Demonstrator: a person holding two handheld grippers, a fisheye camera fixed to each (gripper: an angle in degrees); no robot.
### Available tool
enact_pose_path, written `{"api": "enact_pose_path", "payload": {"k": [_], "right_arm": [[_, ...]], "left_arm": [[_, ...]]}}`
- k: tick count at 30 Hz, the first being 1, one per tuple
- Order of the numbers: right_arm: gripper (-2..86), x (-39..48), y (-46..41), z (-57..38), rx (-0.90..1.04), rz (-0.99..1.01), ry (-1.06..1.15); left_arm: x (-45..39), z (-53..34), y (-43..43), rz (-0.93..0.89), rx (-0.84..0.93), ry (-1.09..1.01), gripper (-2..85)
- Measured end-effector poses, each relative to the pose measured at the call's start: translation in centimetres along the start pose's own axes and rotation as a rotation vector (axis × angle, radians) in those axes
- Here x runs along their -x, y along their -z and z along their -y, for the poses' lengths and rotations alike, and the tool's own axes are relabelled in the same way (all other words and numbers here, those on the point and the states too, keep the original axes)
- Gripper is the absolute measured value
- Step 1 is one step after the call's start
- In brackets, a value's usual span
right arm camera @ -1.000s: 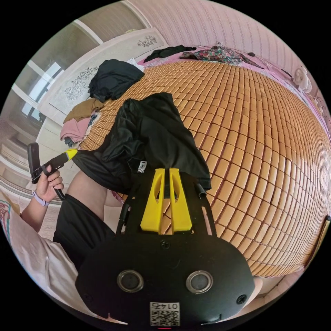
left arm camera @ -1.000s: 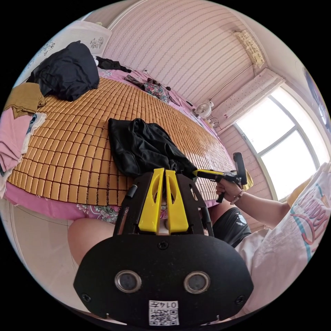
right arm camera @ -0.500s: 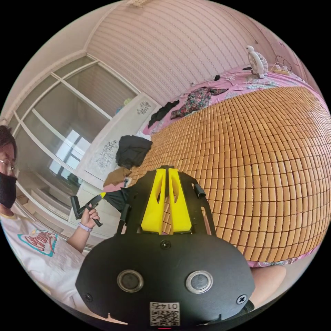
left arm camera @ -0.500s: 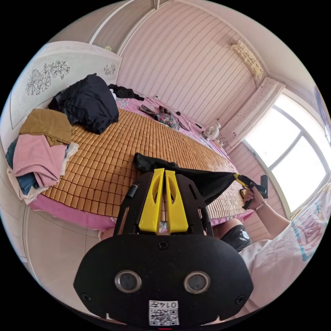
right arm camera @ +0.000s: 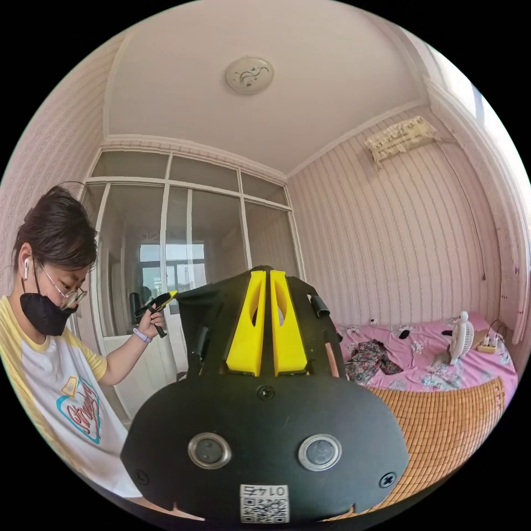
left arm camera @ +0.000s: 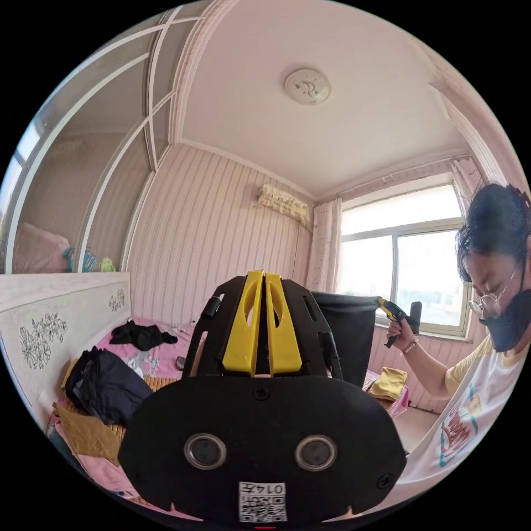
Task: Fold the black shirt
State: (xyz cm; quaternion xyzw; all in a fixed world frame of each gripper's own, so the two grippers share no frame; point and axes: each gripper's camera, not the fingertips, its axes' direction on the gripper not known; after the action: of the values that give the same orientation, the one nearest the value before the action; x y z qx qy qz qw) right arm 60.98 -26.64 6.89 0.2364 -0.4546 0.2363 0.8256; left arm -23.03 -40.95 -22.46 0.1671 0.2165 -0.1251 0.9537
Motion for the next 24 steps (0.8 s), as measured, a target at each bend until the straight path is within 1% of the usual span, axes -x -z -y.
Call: {"api": "enact_pose_path", "payload": {"k": [2,4,8,11,13,15,16,17,19,20,21,22,24], "right_arm": [[0.6,1.9,1.3,1.9,0.023,-0.041,0.052],[0.6,4.1,3.9,3.9,-0.014,-0.075,0.122],[0.6,6.3,8.0,7.0,-0.070,-0.081,0.164],[0.6,8.6,11.0,9.6,-0.156,-0.019,0.219],[0.6,10.4,12.7,11.9,-0.197,0.000,0.290],[0.6,10.3,12.8,13.2,-0.198,-0.001,0.315],[0.6,9.2,12.0,13.9,-0.162,-0.013,0.305],[0.6,8.3,11.2,14.1,-0.137,-0.020,0.288],[0.6,3.2,6.7,13.2,0.013,-0.052,0.145],[0.6,1.7,5.3,12.6,0.058,-0.063,0.102],[0.6,-1.4,2.2,10.7,0.170,-0.084,0.027],[0.6,-4.5,-0.9,8.4,0.273,-0.116,-0.050],[0.6,-8.6,-4.9,4.5,0.386,-0.145,-0.150]], "left_arm": [[-2.4,0.9,0.5,0.038,-0.009,-0.049,-0.7],[-4.4,1.7,1.1,0.070,-0.026,-0.078,-0.7],[-8.0,3.2,3.5,0.005,-0.139,-0.097,-0.7],[-11.2,4.3,5.5,-0.028,-0.240,-0.152,-0.7],[-13.5,4.8,6.5,0.012,-0.312,-0.237,-0.7],[-15.7,5.3,5.7,0.122,-0.326,-0.366,-0.7],[-15.7,5.4,4.9,0.132,-0.307,-0.378,-0.7],[-14.7,5.4,2.6,0.115,-0.240,-0.356,-0.7],[-12.1,4.7,-2.3,0.067,-0.086,-0.281,-0.7],[-10.1,3.2,-6.4,0.073,0.046,-0.231,-0.7],[-8.0,0.9,-10.9,0.102,0.183,-0.192,-0.7],[-7.0,-0.5,-13.2,0.126,0.257,-0.170,-0.7],[-3.7,-6.5,-20.6,0.205,0.454,-0.083,-0.7]]}}
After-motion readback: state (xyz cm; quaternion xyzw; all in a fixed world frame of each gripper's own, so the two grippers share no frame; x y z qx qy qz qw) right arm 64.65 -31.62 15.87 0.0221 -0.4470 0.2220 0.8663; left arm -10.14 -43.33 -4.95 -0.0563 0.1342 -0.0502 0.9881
